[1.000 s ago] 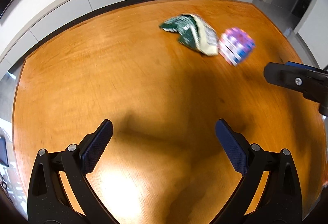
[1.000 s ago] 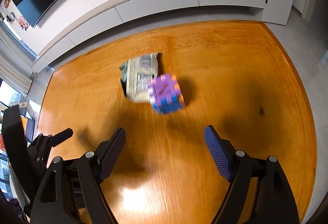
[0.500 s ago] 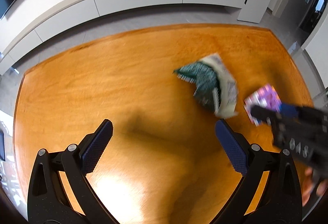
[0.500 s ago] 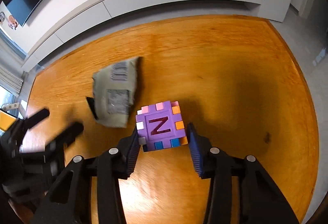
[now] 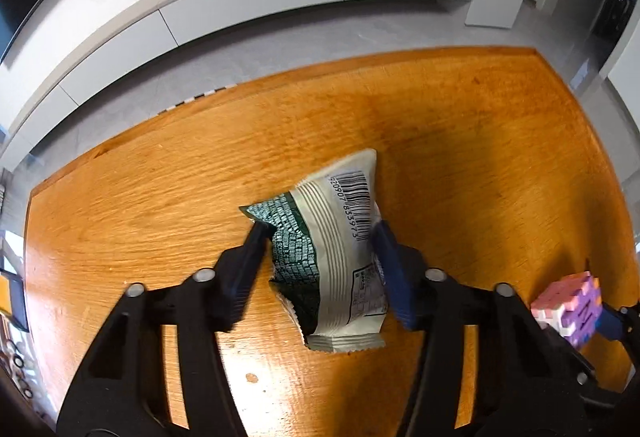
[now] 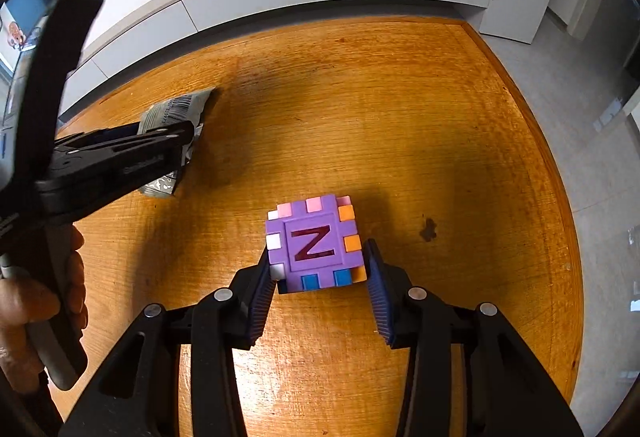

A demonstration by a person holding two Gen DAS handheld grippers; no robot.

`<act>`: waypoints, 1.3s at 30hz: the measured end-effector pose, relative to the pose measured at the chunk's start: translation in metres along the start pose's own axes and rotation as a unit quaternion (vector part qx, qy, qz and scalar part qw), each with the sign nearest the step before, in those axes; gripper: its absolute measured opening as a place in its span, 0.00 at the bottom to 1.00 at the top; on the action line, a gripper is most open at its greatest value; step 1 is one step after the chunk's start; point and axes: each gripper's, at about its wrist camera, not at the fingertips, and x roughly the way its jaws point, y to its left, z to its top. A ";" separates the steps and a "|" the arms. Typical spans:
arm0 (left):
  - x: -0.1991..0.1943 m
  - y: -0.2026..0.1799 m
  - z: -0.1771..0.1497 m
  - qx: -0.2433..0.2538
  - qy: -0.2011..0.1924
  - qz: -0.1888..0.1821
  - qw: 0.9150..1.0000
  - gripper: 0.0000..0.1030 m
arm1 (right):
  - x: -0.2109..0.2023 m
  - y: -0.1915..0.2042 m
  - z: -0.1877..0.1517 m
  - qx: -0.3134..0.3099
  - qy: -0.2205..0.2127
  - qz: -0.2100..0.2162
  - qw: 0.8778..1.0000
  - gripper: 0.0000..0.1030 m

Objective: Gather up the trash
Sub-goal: 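Grasp the green wrapper with the left tool while the right tool grasps the purple Z cube, then carry the green wrapper and purple cube to the bin and open both tools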

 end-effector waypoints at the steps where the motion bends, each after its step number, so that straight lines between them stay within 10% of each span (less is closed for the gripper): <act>1: 0.000 -0.001 -0.001 0.005 -0.005 0.003 1.000 0.46 | 0.000 -0.001 0.001 0.000 -0.001 0.001 1.000 0.43; 6: -0.003 -0.003 -0.013 0.024 -0.017 -0.004 1.000 0.32 | -0.002 0.000 -0.001 0.002 -0.005 0.005 1.000 0.43; 23: -0.059 0.000 -0.106 0.042 -0.027 -0.043 0.998 0.29 | -0.044 -0.016 -0.064 0.033 0.007 0.037 0.999 0.43; 39: -0.165 -0.091 -0.227 0.101 -0.062 -0.126 0.985 0.29 | -0.169 -0.070 -0.214 0.078 -0.026 0.051 0.995 0.43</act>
